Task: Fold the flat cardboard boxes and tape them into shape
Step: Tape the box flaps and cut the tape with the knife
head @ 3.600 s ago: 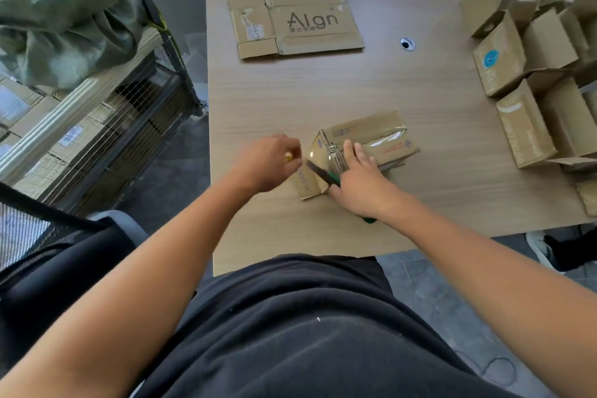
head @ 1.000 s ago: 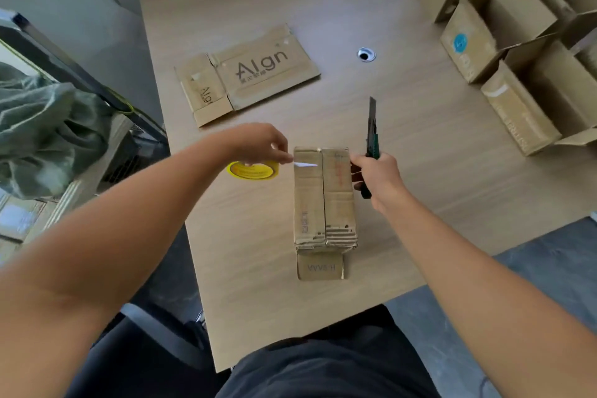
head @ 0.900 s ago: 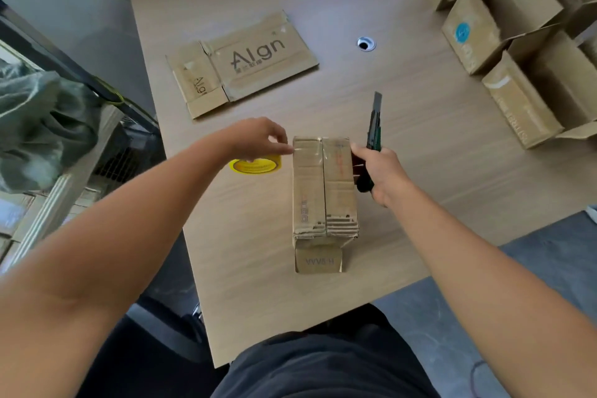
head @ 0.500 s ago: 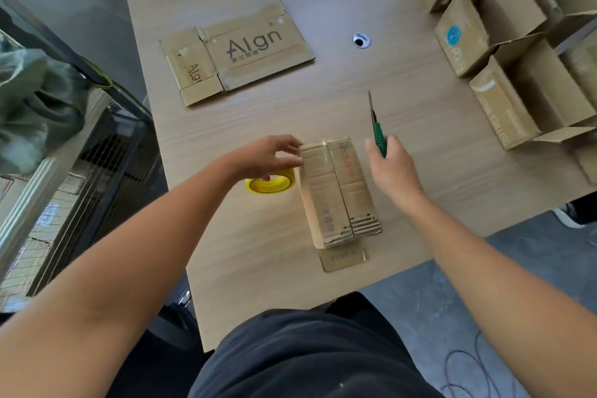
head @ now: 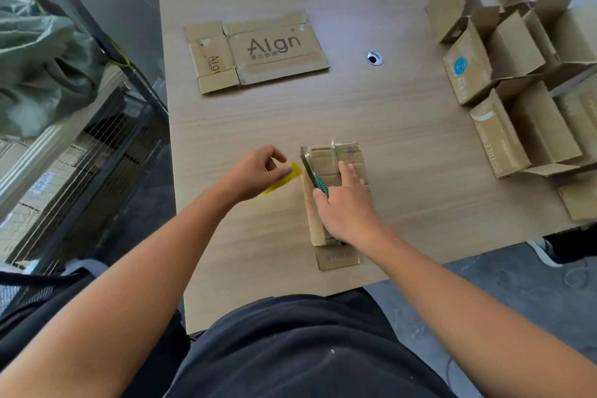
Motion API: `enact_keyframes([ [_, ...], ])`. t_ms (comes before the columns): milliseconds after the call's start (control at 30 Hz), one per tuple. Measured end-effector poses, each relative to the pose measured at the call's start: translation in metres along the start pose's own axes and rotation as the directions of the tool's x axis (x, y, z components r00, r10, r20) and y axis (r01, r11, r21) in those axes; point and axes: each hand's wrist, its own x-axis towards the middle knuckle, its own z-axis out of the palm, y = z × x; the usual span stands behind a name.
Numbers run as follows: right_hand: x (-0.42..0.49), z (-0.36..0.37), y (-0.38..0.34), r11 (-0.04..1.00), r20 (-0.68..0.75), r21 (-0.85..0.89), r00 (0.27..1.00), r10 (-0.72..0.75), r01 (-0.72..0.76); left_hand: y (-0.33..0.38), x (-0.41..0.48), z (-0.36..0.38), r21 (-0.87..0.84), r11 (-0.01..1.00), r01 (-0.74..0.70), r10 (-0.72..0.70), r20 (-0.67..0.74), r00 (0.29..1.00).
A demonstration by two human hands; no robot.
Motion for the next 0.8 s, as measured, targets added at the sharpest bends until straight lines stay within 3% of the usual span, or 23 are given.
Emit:
enact_keyframes([
  [167, 0.003, 0.003, -0.008, 0.997, 0.041, -0.077, 0.999, 0.014, -0.011, 0.007, 0.008, 0.003, 0.339, 0.939, 0.055, -0.034, -0.069, 0.997],
  [333, 0.006, -0.001, -0.017, 0.990, 0.071, -0.132, 0.996, 0.054, -0.044, 0.014, 0.010, 0.006, 0.290, 0.955, 0.063, -0.076, 0.036, 0.996],
  [467, 0.012, -0.008, -0.030, 0.974, 0.118, -0.204, 0.985, 0.124, -0.098, 0.024, -0.008, 0.003, 0.418, 0.907, -0.054, 0.073, -0.029, 0.997],
  [567, 0.011, -0.016, -0.029, 0.975, 0.175, -0.204, 0.977, 0.125, -0.088, 0.032, -0.032, 0.002, 0.406, 0.910, -0.084, 0.135, -0.098, 0.986],
  [667, 0.001, -0.026, -0.015, 0.999, 0.165, 0.034, 0.986, 0.020, -0.026, 0.038, -0.059, -0.002, 0.374, 0.925, -0.062, 0.114, -0.118, 0.986],
  [800, -0.024, -0.037, 0.015, 0.887, -0.145, 0.427, 0.982, -0.123, 0.174, 0.060, -0.085, 0.002, 0.184, 0.982, -0.042, 0.071, -0.155, 0.985],
])
